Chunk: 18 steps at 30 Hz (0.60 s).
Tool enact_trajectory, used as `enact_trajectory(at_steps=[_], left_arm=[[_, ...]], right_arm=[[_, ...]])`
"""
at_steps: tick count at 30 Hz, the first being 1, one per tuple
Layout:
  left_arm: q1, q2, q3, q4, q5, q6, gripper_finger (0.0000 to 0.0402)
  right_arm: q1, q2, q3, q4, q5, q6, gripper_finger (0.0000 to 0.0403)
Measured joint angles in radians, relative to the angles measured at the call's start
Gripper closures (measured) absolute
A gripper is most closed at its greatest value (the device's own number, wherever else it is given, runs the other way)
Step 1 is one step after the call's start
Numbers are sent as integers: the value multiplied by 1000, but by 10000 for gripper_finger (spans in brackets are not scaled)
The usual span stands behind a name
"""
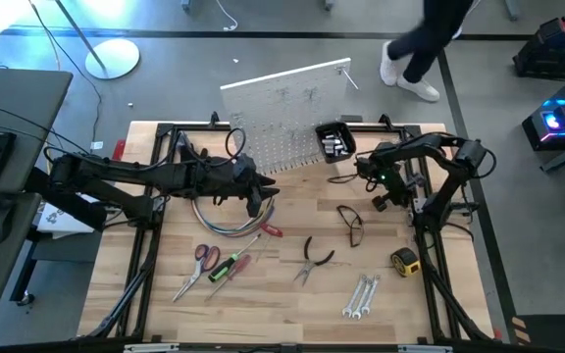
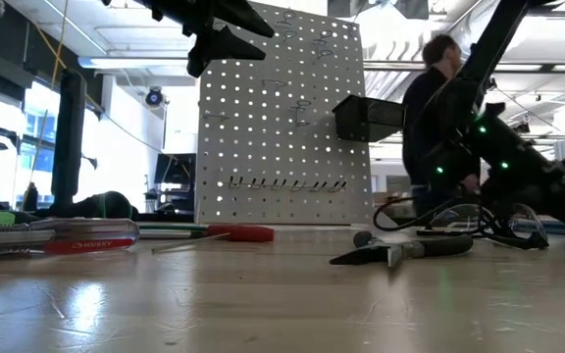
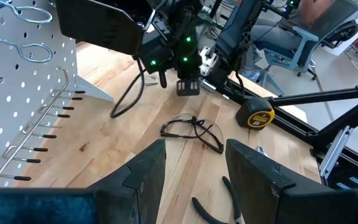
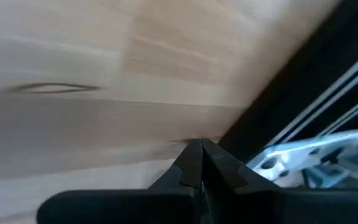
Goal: Hang tools onto peg board
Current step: Put the socket into the black bin on the peg board
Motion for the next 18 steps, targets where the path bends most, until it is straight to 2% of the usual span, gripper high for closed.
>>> enact_trajectory(at_steps=[5,10,18], left_arm=[[0,0,0,0,0,0,238],[0,0,0,0,0,2,238],[0,0,0,-6,0,28,238]], right_arm=[[3,-5,-85,26,-23,64,403],[18,-46,-82,30,-56,73,403],[81,-115,-78,57,-227,154,403]])
